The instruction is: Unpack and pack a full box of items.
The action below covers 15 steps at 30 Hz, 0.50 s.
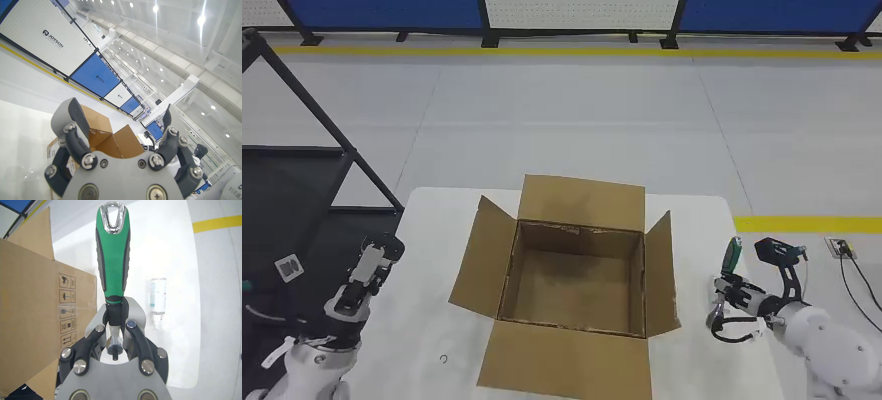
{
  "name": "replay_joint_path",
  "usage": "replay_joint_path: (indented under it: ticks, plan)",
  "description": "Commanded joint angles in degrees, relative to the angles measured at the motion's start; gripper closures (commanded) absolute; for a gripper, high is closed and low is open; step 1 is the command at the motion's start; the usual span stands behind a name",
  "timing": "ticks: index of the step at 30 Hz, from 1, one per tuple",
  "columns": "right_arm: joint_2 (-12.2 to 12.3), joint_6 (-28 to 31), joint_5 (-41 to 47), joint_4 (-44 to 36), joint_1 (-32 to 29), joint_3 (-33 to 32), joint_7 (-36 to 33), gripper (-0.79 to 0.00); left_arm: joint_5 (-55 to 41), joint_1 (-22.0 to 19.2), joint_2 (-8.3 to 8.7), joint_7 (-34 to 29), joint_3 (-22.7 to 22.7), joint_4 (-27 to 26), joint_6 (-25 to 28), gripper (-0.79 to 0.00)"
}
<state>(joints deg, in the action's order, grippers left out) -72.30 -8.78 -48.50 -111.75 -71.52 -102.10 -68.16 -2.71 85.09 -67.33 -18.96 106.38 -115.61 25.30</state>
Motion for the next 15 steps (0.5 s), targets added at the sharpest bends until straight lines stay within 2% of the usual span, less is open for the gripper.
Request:
replay_joint_path:
  ticks: [1, 15]
  plan:
    - [0.17, 1.08, -0.14, 2.58, 0.09, 1.23, -0.94, 0.0, 0.21, -0.21, 0.03, -0.01, -0.13, 0.15, -0.18, -0.785]
    - [1.22, 3.65, -2.42, 16.58, 5.18, 8.07, -5.81, 0.0, 1.09, -0.52, 0.16, 0.29, -0.67, -0.1, -0.68, -0.785]
